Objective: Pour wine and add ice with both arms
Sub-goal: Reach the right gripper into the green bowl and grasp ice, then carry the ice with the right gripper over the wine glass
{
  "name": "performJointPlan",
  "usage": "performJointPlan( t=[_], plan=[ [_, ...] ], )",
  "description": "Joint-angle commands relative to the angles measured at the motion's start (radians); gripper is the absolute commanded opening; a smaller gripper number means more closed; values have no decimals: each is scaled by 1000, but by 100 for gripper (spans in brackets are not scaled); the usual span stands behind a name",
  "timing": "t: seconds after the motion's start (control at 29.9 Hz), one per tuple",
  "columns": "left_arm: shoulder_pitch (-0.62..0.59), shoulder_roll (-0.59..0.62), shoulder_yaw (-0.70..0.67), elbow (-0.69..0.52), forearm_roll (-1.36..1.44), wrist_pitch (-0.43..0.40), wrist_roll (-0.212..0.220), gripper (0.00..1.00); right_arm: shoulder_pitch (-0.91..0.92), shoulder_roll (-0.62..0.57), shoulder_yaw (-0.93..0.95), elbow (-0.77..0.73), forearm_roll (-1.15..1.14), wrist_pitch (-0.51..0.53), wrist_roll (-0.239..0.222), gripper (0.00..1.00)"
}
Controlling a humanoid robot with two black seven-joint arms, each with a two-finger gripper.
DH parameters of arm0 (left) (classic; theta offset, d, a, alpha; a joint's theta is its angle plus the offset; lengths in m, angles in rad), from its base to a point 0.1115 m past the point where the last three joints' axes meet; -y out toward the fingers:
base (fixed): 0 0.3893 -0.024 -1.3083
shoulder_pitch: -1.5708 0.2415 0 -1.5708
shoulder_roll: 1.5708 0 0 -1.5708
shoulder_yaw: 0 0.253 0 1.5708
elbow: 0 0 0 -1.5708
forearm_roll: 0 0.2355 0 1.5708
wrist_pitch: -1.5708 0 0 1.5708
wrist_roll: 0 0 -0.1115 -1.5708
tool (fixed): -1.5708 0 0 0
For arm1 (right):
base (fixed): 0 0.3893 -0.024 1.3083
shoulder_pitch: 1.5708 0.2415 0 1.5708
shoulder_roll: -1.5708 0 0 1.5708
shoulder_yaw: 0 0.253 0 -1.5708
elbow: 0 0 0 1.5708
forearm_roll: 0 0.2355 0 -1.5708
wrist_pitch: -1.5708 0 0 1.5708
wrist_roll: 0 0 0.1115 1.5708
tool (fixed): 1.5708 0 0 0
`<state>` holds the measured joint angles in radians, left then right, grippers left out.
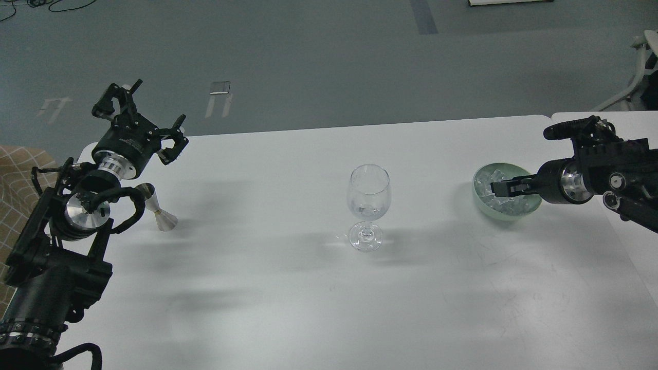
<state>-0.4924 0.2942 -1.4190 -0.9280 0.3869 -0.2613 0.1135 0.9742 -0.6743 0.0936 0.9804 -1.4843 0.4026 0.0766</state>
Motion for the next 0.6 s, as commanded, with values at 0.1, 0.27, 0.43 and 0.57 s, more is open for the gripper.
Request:
performJointPlan(
  t=[0.1, 0.27, 0.43, 0.57],
  plan=[
    [0, 2, -6, 0, 0, -3, 0, 98, 0, 10, -2, -12, -1, -1, 0, 46],
    [2, 3, -9, 0, -2, 1, 2, 98, -9, 12, -2, -32, 1, -2, -1, 31],
    [3, 3, -9, 0, -2, 4, 2, 99, -15, 12, 0, -31, 4, -2, 0, 30],
    [6, -1, -8, 0, -2, 4, 0, 98, -12, 10, 6, -29, 9, -7, 0, 30]
  ],
)
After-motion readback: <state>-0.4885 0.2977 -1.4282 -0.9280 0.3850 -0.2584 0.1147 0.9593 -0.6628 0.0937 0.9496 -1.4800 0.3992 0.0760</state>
